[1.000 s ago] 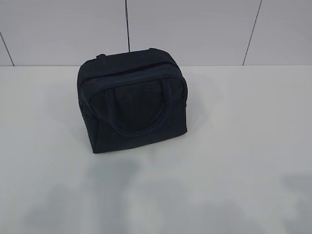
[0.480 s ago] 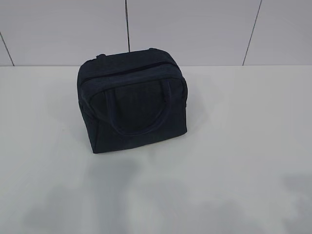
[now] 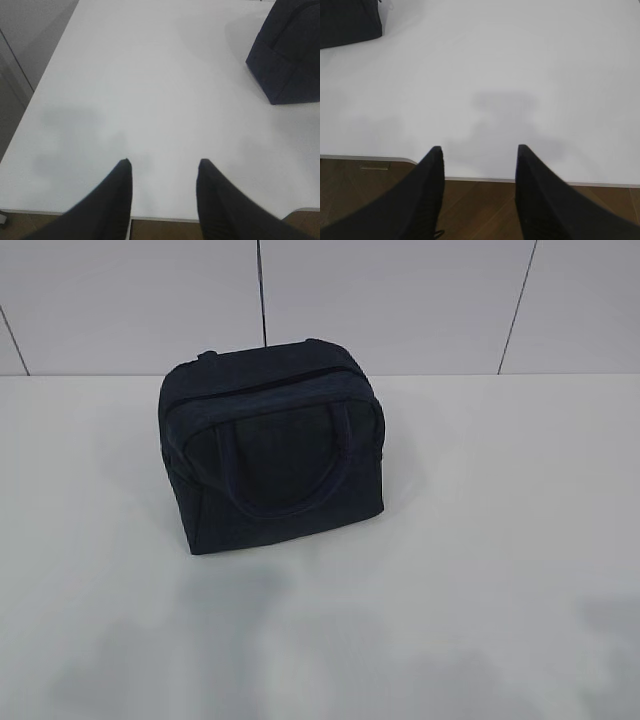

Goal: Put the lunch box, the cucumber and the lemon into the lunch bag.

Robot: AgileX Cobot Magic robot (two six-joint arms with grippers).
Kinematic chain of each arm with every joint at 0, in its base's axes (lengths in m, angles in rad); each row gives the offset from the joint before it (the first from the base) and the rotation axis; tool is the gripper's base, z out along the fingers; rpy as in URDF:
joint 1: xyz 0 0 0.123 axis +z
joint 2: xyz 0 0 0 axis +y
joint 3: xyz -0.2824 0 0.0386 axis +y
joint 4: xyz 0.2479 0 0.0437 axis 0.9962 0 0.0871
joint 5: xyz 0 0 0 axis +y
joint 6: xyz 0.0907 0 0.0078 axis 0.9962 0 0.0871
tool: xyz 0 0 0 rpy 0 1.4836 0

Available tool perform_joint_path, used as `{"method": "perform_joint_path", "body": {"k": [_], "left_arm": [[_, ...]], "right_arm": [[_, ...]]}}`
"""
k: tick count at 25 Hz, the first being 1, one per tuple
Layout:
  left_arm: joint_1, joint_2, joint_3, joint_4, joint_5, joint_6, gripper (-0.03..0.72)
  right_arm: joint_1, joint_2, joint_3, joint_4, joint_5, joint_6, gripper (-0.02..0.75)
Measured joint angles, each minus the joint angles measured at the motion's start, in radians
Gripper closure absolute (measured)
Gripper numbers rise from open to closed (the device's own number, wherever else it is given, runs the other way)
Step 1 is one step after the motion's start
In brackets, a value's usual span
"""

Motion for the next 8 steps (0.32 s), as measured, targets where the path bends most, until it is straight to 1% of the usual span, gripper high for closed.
{"method": "perform_joint_path", "body": {"k": [8], "left_arm": [[0.0,0.0,0.0,0.0,0.0,0.0,0.38]], "right_arm": [[0.0,0.0,0.0,0.0,0.0,0.0,0.387]]}}
